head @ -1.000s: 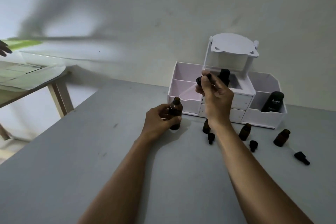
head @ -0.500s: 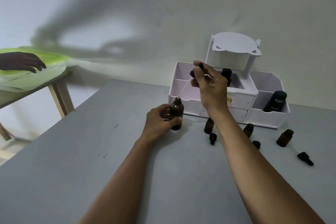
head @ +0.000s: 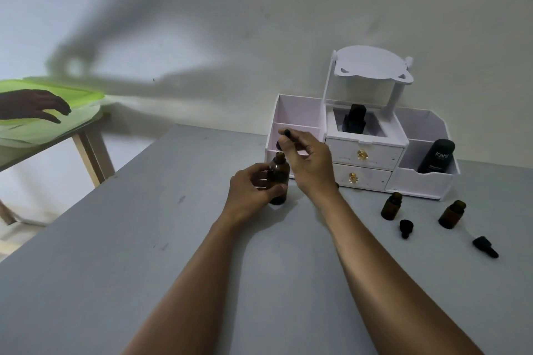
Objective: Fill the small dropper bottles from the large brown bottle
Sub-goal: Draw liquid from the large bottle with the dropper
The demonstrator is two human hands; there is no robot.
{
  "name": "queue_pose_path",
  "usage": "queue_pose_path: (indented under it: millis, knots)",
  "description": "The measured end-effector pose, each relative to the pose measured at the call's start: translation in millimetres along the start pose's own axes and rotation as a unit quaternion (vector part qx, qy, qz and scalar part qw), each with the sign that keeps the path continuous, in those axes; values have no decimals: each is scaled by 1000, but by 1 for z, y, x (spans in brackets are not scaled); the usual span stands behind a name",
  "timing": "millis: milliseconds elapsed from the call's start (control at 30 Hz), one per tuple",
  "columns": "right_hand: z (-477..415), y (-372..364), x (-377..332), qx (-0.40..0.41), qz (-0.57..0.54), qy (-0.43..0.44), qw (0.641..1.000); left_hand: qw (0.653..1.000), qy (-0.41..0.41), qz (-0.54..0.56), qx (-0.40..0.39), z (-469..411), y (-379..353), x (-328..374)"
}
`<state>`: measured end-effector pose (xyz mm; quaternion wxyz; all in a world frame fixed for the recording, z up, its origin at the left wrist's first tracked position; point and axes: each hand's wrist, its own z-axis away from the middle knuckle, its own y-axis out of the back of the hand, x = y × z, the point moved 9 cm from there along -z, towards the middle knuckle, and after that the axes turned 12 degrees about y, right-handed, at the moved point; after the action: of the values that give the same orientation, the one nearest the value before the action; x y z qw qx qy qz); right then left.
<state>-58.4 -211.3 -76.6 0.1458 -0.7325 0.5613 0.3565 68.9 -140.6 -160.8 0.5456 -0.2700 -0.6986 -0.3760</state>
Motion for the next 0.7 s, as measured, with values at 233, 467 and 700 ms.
queue_pose_path:
  millis: [233,467,700]
  knots:
    - [10,-9,21,-5,-16,-41,999,1000,-2,-10,0,-3,-1,-2]
    - [5,-4,22,-2,-29,-49,998,1000,7,-12,-1,-5,-1,-4]
    - [4,-2,21,1,-21,-47,999,1000,5,-5,-5,-4,-1,-2]
